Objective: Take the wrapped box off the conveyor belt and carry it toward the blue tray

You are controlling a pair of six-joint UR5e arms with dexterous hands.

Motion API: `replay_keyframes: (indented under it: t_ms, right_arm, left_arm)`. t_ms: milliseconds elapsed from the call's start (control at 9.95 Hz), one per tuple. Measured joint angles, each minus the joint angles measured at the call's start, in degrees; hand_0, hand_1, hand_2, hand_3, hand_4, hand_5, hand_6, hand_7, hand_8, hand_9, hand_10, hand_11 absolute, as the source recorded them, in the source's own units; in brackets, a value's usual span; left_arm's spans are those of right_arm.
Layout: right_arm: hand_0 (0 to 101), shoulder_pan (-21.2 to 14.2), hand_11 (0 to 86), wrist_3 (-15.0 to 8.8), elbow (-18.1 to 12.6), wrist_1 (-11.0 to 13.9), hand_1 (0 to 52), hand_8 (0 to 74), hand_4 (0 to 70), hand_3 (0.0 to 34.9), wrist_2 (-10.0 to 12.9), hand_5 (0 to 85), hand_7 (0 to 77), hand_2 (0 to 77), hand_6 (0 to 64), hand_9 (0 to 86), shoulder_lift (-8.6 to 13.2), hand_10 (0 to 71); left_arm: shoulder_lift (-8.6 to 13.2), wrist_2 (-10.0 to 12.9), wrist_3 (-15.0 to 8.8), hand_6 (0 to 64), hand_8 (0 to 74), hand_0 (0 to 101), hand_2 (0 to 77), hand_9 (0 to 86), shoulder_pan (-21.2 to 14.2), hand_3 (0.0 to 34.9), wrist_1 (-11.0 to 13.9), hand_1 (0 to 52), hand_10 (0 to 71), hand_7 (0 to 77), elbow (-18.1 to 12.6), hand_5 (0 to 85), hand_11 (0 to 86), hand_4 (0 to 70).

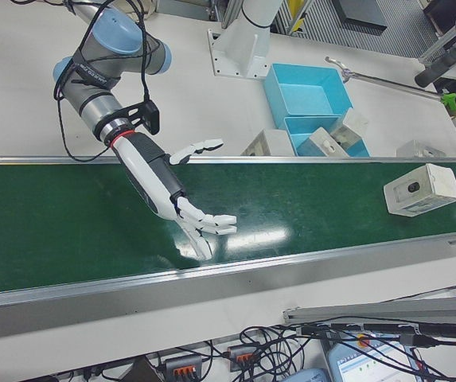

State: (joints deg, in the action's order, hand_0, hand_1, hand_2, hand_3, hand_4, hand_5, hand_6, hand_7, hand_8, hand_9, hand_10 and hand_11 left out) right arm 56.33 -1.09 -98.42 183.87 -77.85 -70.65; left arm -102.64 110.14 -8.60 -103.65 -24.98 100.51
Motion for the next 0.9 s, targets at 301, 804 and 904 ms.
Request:
replay_keyframes:
  t_ms: [301,804,904]
  right_arm:
    - [47,-0.14,1.1,-0.05,0.06,0.00,14.2,0.0,12.0,5.4,0.13,21.8,19.6,14.7,3.8,3.8,0.06,0.0]
    - [48,-0.17,1.1,-0.05,-0.01,0.32,14.2,0.0,13.1,5.4,0.11,22.4,19.6,14.7,4.4,3.8,0.07,0.0]
    - [48,-0.16,1.1,-0.12,-0.12,0.57,14.2,0.0,13.6,5.6,0.05,22.9,20.7,15.8,4.4,3.8,0.07,0.0]
  left_arm:
    - [0.00,0.00,0.00,0.0,0.5,0,0.5,0.0,0.00,0.0,0.00,0.0,0.5,0.5,0.00,0.5,0.0,0.0]
    - [0.00,0.00,0.00,0.0,0.5,0,0.5,0.0,0.00,0.0,0.00,0.0,0.5,0.5,0.00,1.1,0.0,0.0]
    - [0.00,0.00,0.00,0.0,0.5,0,1.1,0.0,0.00,0.0,0.00,0.0,0.5,0.5,0.00,0.5,0.0,0.0]
